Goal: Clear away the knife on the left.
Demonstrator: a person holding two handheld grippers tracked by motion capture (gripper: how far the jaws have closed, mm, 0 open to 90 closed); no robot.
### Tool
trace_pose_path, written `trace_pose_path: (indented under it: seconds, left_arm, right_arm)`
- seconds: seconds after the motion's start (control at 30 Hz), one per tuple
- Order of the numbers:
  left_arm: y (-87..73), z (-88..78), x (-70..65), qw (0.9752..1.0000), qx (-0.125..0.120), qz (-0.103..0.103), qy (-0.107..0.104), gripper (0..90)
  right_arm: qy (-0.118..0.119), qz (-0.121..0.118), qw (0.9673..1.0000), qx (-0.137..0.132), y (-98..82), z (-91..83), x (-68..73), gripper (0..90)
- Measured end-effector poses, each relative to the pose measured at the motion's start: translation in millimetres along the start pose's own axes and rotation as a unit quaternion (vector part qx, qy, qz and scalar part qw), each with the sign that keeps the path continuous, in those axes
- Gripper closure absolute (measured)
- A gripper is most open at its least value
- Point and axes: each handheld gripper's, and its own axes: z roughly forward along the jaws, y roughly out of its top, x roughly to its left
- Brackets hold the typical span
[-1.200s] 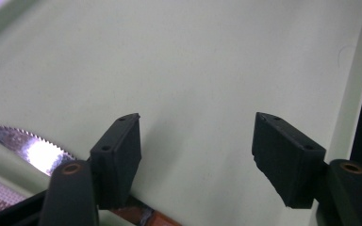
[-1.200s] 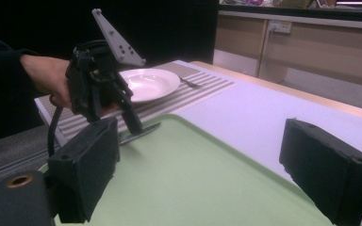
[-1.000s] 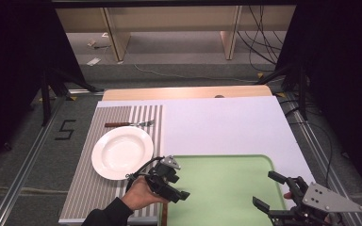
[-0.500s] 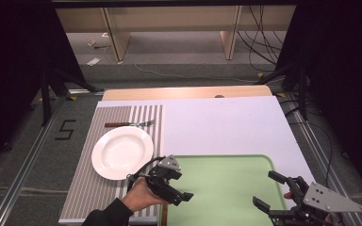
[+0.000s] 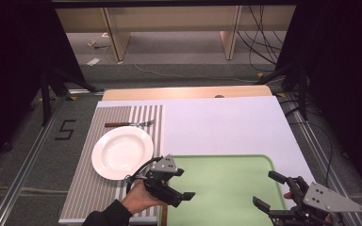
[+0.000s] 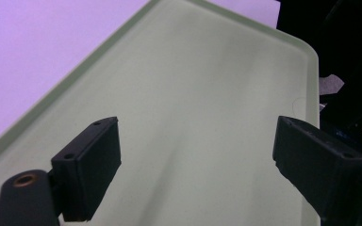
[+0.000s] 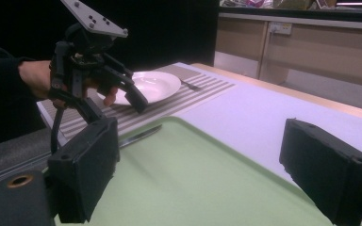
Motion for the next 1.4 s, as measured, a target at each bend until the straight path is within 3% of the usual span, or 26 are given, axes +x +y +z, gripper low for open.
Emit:
trace_pose_path:
  seconds: [0.17,0.57,0.8,0.9,1.13,1.27,1.4]
  left_arm:
    - [-1.2,-3.5,-2.0,0.9998,-0.015,0.009,0.005,15.4]
    - [-4.1,-10.1,-5.0,0.9996,-0.022,0.016,0.012,15.4]
    - [-7.3,-20.4,-5.6,0.9981,-0.053,0.022,0.022,15.3]
    - [-7.8,-23.1,-5.5,0.9980,-0.053,0.020,0.025,15.3]
    - [-11.4,-30.7,-7.2,0.9959,-0.082,0.024,0.031,15.3]
    - [-15.6,-36.4,-8.1,0.9934,-0.107,0.023,0.035,15.3]
    - [-19.6,-40.3,-9.7,0.9922,-0.115,0.025,0.041,15.3]
  right_arm:
    - [0.000,0.000,1.0000,-0.001,-0.1,0.1,0.0,13.7]
    - [0.000,-0.001,1.0000,-0.001,-0.2,0.3,0.1,13.7]
    - [0.000,0.000,1.0000,-0.001,-0.1,0.2,0.1,13.7]
    - [0.000,-0.001,1.0000,-0.001,-0.2,0.2,0.1,13.7]
    - [-0.001,-0.001,1.0000,-0.001,-0.1,-0.3,0.0,13.7]
    - [-0.002,0.000,1.0000,-0.002,-0.3,-0.4,-0.2,13.7]
    - [-0.003,0.000,1.0000,-0.003,-0.3,-0.8,-0.3,13.7]
